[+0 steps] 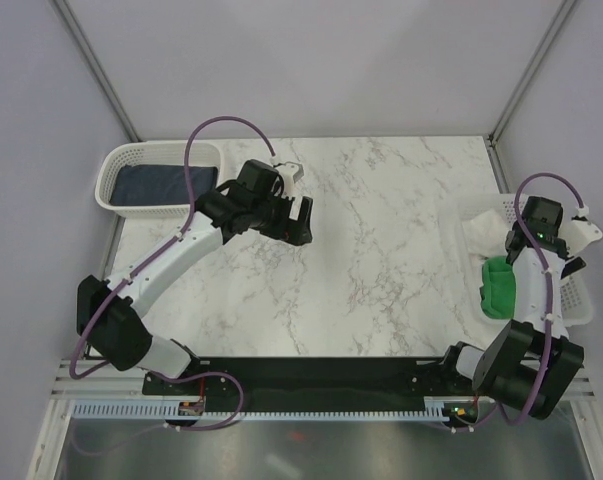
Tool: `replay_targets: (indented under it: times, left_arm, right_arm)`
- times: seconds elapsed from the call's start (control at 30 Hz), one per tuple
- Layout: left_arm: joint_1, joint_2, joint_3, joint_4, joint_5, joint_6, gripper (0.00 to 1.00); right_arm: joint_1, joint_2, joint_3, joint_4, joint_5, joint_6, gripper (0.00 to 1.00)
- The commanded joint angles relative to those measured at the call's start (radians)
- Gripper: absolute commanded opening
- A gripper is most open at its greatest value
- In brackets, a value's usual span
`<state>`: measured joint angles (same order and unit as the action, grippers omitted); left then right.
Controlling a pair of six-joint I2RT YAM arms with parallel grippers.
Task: Fold and stack the towels
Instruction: Grab crumpled towel, then move the towel to the center of the board
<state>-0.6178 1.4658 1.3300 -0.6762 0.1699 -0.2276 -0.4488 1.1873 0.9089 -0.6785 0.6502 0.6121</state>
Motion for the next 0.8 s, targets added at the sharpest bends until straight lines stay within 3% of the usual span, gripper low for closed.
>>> replay_targets:
  times: [0.0, 0.1, 0.2, 0.23, 0.27, 0.3, 0.37, 0.5, 0.53, 0.6, 0.67, 0.77]
  left_arm:
    - [-0.008, -0.044, -0.003, 0.040, 0.033, -0.027, 1.00]
    - [-0.016, -0.052, -0.023, 0.040, 0.033, -0.027, 1.00]
    - [-0.019, -0.050, -0.037, 0.047, 0.017, -0.073, 0.99]
    - [-0.019, -0.055, -0.040, 0.046, -0.009, -0.073, 0.99]
    - [-0.019, -0.061, -0.043, 0.046, -0.026, -0.081, 0.99]
    - [-0.019, -0.080, -0.038, 0.047, -0.042, -0.087, 0.99]
    - [-0.019, -0.104, -0.023, 0.052, -0.069, -0.102, 0.99]
    - [-0.019, -0.104, 0.116, 0.029, -0.069, -0.062, 0.98]
    - [-0.016, -0.099, 0.142, 0.020, -0.120, -0.059, 0.97]
    - [-0.001, -0.104, 0.211, 0.000, -0.167, -0.070, 0.97]
    - [0.084, -0.111, 0.247, -0.005, -0.121, -0.113, 0.96]
    - [0.220, -0.140, 0.264, -0.003, -0.008, -0.186, 0.96]
  right_arm:
    - [-0.033, 0.008, -0.011, 0.057, -0.021, -0.029, 0.74]
    - [-0.048, -0.006, -0.038, 0.069, -0.026, -0.020, 0.73]
    - [-0.059, 0.006, -0.065, 0.102, -0.058, -0.028, 0.59]
    - [-0.063, 0.011, -0.062, 0.106, -0.064, -0.032, 0.28]
    - [-0.065, 0.012, -0.055, 0.103, -0.070, -0.040, 0.11]
    - [-0.065, 0.005, -0.018, 0.094, -0.096, -0.064, 0.00]
    - [-0.061, -0.037, 0.050, 0.044, -0.165, -0.092, 0.00]
    - [0.011, -0.055, 0.344, -0.085, -0.343, -0.086, 0.00]
    - [0.025, -0.055, 0.446, -0.087, -0.541, -0.083, 0.00]
    - [0.027, -0.054, 0.531, -0.038, -0.813, -0.007, 0.00]
    - [0.093, -0.089, 0.538, 0.127, -1.020, 0.158, 0.00]
    - [0.296, -0.077, 0.616, 0.195, -1.008, 0.212, 0.00]
